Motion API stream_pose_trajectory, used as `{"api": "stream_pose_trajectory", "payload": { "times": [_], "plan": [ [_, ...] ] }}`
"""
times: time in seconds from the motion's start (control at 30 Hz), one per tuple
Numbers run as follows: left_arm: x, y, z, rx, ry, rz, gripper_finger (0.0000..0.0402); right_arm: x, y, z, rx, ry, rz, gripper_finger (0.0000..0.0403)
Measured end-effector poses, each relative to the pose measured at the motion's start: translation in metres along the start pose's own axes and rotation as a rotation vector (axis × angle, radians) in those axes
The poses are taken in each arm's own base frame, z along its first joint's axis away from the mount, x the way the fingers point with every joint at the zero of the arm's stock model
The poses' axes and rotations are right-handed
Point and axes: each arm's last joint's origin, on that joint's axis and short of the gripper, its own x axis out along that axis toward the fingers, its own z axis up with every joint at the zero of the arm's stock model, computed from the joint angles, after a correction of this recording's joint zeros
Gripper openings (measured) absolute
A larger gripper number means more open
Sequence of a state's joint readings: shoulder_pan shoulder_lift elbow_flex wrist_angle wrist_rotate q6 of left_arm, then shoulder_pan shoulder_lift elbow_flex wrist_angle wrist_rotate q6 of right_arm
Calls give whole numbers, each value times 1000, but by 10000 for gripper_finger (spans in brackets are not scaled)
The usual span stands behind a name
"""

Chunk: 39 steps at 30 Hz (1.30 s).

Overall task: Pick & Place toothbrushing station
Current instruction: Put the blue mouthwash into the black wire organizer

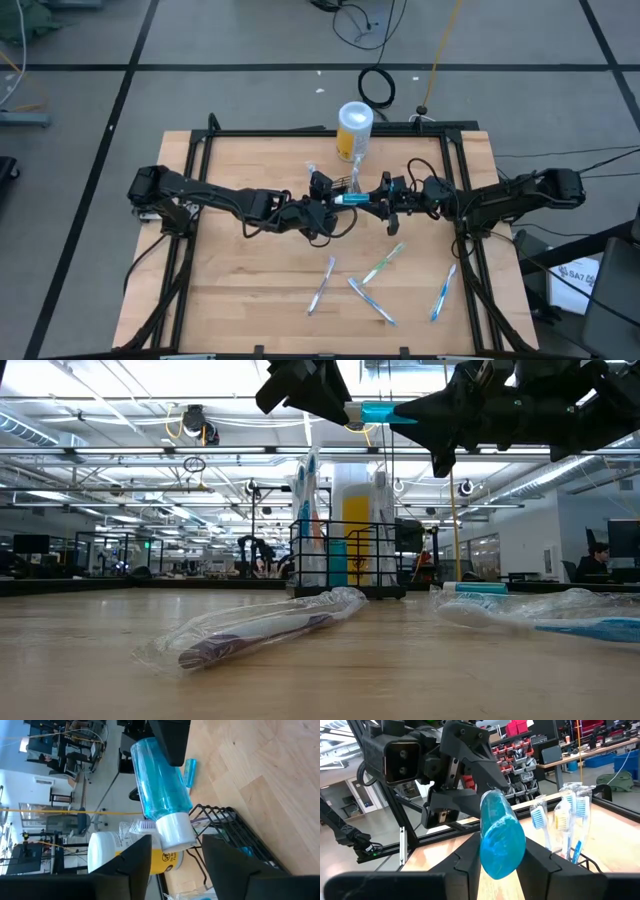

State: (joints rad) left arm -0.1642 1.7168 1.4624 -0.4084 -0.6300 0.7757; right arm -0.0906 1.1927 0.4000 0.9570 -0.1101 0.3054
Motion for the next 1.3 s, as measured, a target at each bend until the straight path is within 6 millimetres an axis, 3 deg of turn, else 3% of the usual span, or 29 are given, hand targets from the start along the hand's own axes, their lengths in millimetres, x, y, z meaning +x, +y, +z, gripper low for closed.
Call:
{"api": "stream_pose_trajectory", "payload": {
  "times": [0.23, 0.33, 0.43, 0.57, 0.67, 0.77, 1.0, 1.1, 1.17, 1.3],
  "plan": [
    [-5, -3, 3, -42, 46, 65, 199, 0, 0, 0, -6, 0, -1, 96],
    [-24, 0, 6, -31, 70, 131, 199, 0, 0, 0, -7, 5, -2, 96],
    [-50, 15, 3, -145, -10, 126, 200, 0, 0, 0, -7, 4, -2, 96],
    [-82, 40, -16, -363, -123, 7, 200, 0, 0, 0, -8, -4, 1, 96],
    [-95, 53, -38, -507, -208, -85, 200, 0, 0, 1, -9, -12, 3, 96],
    [-91, 48, -53, -575, -316, -84, 200, 0, 2, 5, -13, -54, 16, 96],
    [-63, 9, -79, -661, -648, 82, 200, -1, 12, 13, -83, -146, 73, 96],
    [-49, -13, -88, -633, -809, 77, 200, 0, 16, 15, -117, -194, 93, 96],
    [-43, -26, -96, -611, -860, 53, 200, 0, 18, 16, -127, -233, 111, 96],
    [-35, -34, -98, -678, -927, 35, 200, 5, 18, 15, -129, -296, 126, 96]
  ]
}}
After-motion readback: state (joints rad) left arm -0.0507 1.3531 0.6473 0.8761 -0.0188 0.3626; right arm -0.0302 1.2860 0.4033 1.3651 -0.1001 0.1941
